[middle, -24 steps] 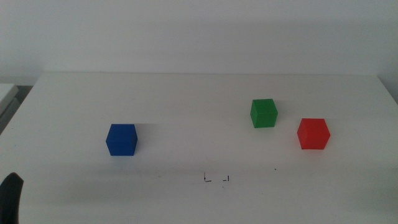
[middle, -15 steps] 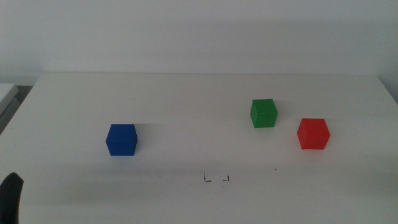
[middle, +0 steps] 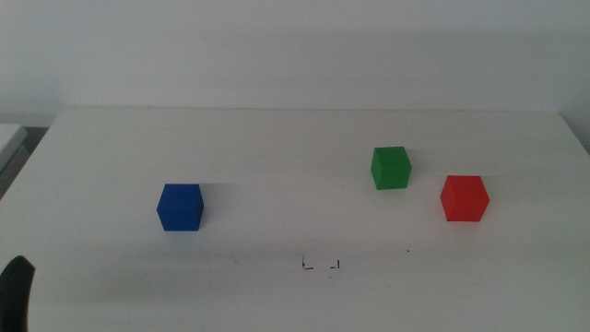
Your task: Stack red cubes first, then green, then blue cubes in a specific spot.
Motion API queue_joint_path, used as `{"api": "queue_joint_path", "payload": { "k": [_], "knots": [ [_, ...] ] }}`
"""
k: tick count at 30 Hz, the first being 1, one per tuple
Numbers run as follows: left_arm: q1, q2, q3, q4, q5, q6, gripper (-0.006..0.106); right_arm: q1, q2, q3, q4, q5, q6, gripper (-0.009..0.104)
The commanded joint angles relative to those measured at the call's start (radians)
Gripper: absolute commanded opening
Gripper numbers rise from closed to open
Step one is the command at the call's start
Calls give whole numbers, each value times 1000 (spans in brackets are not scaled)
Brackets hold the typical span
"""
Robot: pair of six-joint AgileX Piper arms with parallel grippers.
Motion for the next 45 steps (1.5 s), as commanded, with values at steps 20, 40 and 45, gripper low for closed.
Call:
{"api": "queue_joint_path", "payload": {
  "k": [20,40,45],
  "knots": [
    [0,-3,0,1,-15,0,94,75,857,-745,-86,436,98,92],
    [0,-3,0,1,-15,0,94,147,1283,-793,-219,330,276,92],
    [0,-3,0,1,-15,0,94,170,1349,-793,-261,288,321,92]
  ]
}}
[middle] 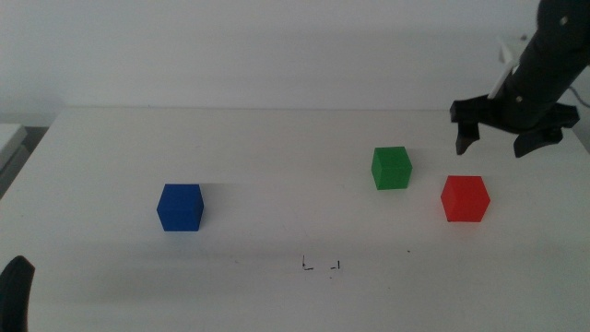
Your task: Stack red cubes first, then green, then blue cubes in a specific spot.
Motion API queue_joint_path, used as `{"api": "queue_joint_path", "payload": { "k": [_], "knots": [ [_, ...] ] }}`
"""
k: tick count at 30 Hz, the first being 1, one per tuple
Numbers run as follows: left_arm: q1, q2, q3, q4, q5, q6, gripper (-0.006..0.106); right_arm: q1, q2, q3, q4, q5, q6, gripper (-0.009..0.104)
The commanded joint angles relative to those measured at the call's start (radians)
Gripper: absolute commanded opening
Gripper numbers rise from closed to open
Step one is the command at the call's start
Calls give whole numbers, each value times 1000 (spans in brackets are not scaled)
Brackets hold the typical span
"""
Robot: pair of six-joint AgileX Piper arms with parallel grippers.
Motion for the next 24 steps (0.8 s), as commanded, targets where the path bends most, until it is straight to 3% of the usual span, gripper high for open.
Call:
{"api": "queue_joint_path", "payload": {
  "k": [1,24],
  "knots": [
    [0,-3,0,1,-15,0,94,7,31,-9,-36,-17,18,92],
    [0,-3,0,1,-15,0,94,7,244,-9,-34,-77,18,90]
  ]
}}
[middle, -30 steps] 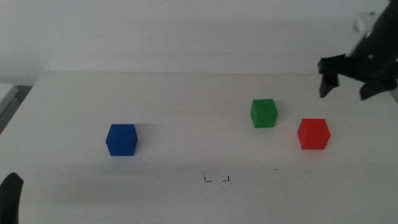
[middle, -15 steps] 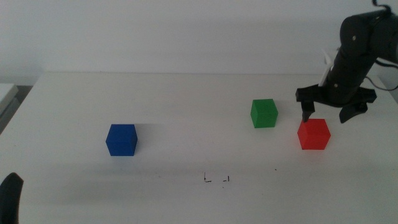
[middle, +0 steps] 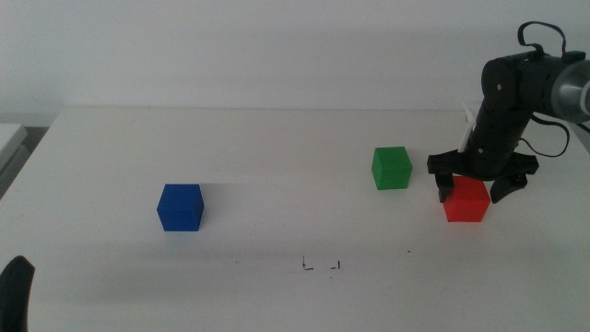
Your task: Stack red cubes first, then green, then blue cubes in a specific spot.
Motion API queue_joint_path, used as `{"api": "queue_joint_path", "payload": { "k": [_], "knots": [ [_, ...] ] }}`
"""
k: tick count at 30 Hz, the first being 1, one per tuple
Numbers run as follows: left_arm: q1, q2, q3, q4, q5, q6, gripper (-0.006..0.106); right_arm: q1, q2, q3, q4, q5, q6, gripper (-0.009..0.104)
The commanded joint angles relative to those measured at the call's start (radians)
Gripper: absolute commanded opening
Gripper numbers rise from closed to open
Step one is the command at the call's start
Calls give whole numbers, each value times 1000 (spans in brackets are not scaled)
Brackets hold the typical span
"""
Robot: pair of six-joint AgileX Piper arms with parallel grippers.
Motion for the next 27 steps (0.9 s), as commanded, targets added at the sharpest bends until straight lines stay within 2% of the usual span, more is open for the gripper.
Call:
{"api": "queue_joint_path", "payload": {
  "k": [1,6,9,16,24,27],
  "knots": [
    [0,-3,0,1,-15,0,94,1,5,-9,-9,-8,1,89],
    [0,-3,0,1,-15,0,94,1,5,-9,-9,-22,1,79],
    [0,-3,0,1,-15,0,94,4,6,-9,10,-22,1,66],
    [0,-3,0,1,-15,0,94,12,6,-9,18,-28,1,49],
    [0,-3,0,1,-15,0,94,40,-42,-11,-62,41,25,10],
    [0,-3,0,1,-15,0,94,82,-95,-16,-87,89,86,7]
  ]
}}
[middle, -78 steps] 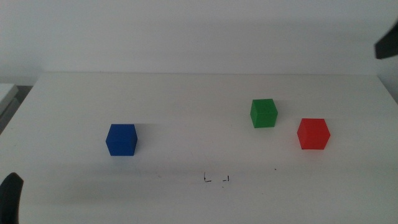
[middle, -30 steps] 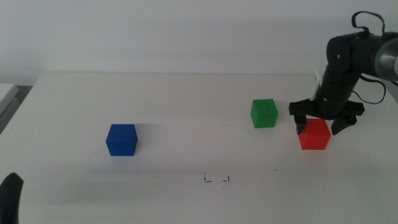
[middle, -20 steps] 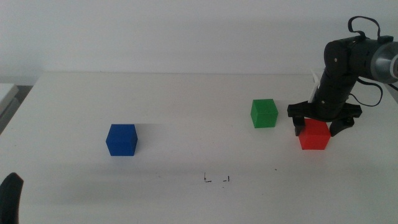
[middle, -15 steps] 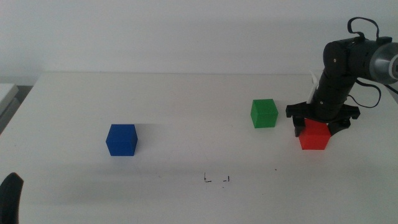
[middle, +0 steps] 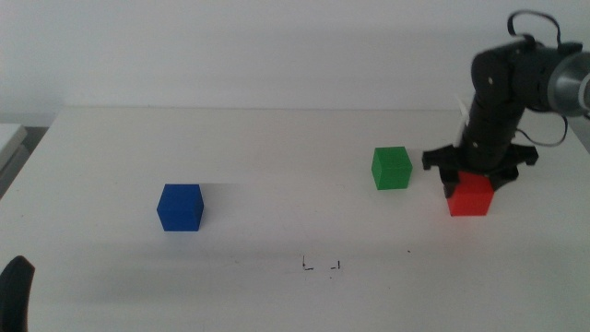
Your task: Stack red cubes first, then green, then blue cubes in a specific spot.
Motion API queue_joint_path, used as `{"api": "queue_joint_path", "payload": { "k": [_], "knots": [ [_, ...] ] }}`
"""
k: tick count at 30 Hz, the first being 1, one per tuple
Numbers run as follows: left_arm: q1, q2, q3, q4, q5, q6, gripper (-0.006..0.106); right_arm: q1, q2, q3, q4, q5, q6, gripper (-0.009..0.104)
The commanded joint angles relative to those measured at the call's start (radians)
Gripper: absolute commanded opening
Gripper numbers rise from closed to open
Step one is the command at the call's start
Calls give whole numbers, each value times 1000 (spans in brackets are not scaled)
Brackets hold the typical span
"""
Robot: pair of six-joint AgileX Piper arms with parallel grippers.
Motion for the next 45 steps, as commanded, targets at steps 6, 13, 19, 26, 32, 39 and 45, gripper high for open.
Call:
{"api": "queue_joint_path", "payload": {
  "k": [6,13,19,26,32,39,45],
  "knots": [
    [0,-3,0,1,-15,0,94,156,-96,-89,-110,132,168,7],
    [0,-3,0,1,-15,0,94,330,-67,-157,-107,131,277,8],
    [0,-3,0,1,-15,0,94,429,11,-203,-101,129,336,8],
    [0,-3,0,1,-15,0,94,482,63,-208,-60,100,399,8],
    [0,-3,0,1,-15,0,94,495,80,-208,-57,75,440,8],
    [0,-3,0,1,-15,0,94,503,106,-206,-42,61,448,8],
    [0,-3,0,1,-15,0,94,503,122,-206,-41,50,448,8]
  ]
}}
